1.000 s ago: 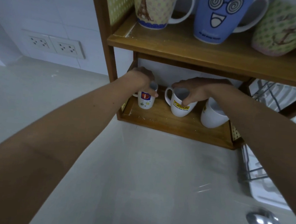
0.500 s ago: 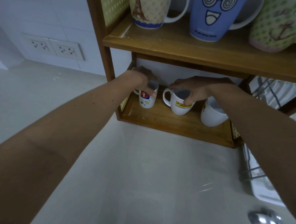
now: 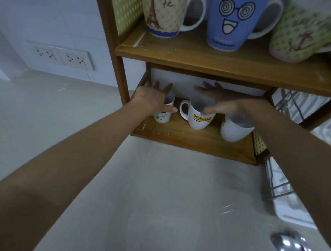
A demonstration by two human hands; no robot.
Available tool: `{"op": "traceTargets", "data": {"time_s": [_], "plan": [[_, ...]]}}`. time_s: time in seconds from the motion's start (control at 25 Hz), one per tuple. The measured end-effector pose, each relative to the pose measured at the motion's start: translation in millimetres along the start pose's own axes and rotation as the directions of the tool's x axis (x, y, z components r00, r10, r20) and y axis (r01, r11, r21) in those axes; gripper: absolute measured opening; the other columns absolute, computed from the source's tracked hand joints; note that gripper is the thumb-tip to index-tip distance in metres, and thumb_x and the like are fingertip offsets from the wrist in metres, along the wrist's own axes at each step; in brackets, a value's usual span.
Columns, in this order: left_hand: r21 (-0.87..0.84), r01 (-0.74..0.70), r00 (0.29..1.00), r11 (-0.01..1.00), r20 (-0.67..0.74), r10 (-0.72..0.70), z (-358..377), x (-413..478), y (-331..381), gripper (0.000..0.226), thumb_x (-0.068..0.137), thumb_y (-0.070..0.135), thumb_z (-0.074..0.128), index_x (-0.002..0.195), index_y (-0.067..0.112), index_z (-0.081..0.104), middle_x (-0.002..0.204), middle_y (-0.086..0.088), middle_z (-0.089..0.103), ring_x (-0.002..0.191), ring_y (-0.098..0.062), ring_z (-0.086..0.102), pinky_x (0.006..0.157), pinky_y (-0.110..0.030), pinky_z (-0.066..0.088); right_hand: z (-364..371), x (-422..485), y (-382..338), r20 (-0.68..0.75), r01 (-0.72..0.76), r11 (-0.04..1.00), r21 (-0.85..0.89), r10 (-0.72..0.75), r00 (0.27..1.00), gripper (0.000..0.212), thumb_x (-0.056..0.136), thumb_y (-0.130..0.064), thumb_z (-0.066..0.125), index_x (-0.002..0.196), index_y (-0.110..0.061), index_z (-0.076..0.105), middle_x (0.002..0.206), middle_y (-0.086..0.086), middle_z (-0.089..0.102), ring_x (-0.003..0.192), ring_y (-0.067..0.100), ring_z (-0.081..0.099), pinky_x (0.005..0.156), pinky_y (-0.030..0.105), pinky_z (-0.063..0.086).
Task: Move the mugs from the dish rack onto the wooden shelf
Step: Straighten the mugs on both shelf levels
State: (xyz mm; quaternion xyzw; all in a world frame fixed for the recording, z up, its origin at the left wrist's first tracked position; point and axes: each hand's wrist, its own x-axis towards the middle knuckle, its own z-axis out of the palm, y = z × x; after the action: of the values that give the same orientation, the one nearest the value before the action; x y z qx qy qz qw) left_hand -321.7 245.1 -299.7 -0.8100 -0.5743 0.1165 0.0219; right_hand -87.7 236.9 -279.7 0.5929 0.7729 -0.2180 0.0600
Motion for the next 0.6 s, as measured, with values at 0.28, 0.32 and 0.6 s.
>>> {"op": "traceTargets", "data": {"time_s": [0.28,0.32,0.6], "plan": [[-0.541,0.000,0.989,0.841,-0.122,-0.079,125.6,-148.5,109.7,0.071,0.092,0.058,0.030,0.151,0.021,0.015,0.161,-0.006,0.012,0.148,-0.023,0.010,0.118,-0.041,0.006,9.5,-46.7,44.4,-0.085,-0.479,0.876,-0.058,0.473,0.877,0.096,0.069,-0.084,0.039,0.143,-0.023,0.034,0.151,0.009,0.034,0.134,0.033,0.035,0.107,0.044,0.034],[-0.509,0.065,0.993,0.858,-0.054,-0.107,139.4,-161.6,121.0,0.075,0.090,0.063,0.022,0.152,0.022,0.007,0.162,-0.005,0.003,0.148,-0.023,0.001,0.118,-0.042,0.000,14.1,-50.8,43.4,-0.098,-0.471,0.878,-0.085,0.463,0.881,0.098,0.066,-0.087,0.037,0.143,-0.026,0.033,0.152,0.007,0.034,0.135,0.033,0.034,0.109,0.047,0.032],[-0.403,0.128,0.981,0.906,-0.082,-0.175,153.8,-186.5,139.2,0.075,0.088,0.065,0.012,0.152,0.025,0.001,0.162,-0.004,-0.002,0.148,-0.024,-0.005,0.117,-0.046,-0.006,10.7,-64.4,43.6,-0.021,-0.361,0.926,-0.107,0.361,0.932,0.082,0.081,-0.056,0.056,0.148,-0.023,0.022,0.156,0.008,0.024,0.139,0.031,0.027,0.109,0.042,0.032]]}}
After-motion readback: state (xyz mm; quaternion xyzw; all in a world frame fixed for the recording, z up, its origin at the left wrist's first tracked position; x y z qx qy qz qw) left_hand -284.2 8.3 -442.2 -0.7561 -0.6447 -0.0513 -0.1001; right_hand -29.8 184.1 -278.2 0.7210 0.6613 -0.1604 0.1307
